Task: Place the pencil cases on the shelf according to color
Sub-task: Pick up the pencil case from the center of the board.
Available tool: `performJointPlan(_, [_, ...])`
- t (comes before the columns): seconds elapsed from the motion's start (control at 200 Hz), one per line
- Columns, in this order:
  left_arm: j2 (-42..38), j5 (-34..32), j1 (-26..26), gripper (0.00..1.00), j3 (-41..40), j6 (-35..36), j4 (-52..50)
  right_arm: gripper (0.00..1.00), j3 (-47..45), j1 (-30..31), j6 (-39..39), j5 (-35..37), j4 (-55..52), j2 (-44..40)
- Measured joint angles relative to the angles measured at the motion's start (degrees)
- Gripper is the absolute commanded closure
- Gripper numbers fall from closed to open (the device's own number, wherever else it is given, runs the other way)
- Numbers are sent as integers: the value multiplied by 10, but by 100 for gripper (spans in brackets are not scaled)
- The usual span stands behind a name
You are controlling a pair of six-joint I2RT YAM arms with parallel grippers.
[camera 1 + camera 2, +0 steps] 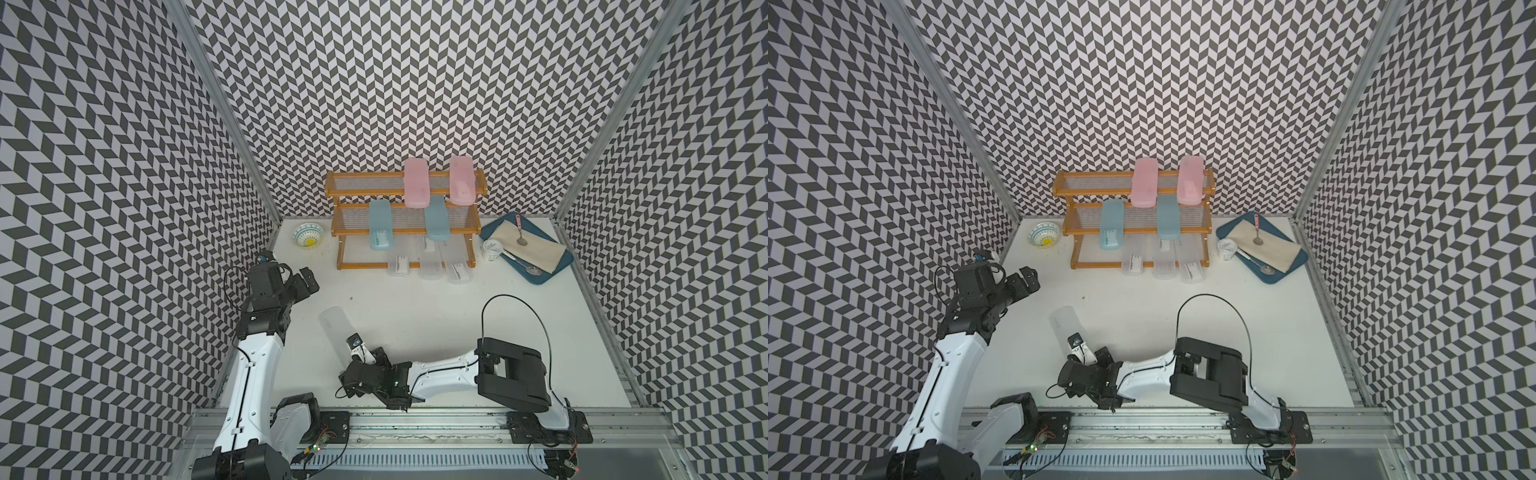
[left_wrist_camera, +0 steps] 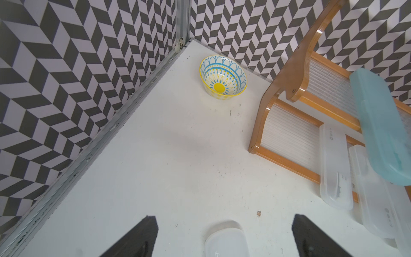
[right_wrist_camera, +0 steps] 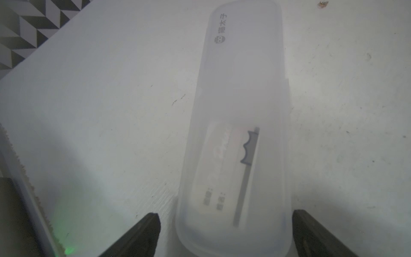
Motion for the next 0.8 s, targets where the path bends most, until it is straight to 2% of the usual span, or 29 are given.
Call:
performJointPlan(0.105, [-4, 0, 0, 0, 0, 0, 1, 16, 1, 0, 6, 14, 1, 4])
performJointPlan(0.23, [-4, 0, 0, 0, 0, 0, 1, 39, 3, 0, 13, 26, 4, 8])
performJointPlan(0.345, [-6, 0, 0, 0, 0, 0, 1, 46, 2, 0, 17, 31, 8, 8])
performJointPlan(0.521, [-8, 0, 3, 0, -1, -1, 3, 47, -33, 0, 28, 48, 30, -9])
performJointPlan(0.801, [-19, -3, 3, 0, -1, -2, 4, 45, -124, -3, 62, 76, 1, -97])
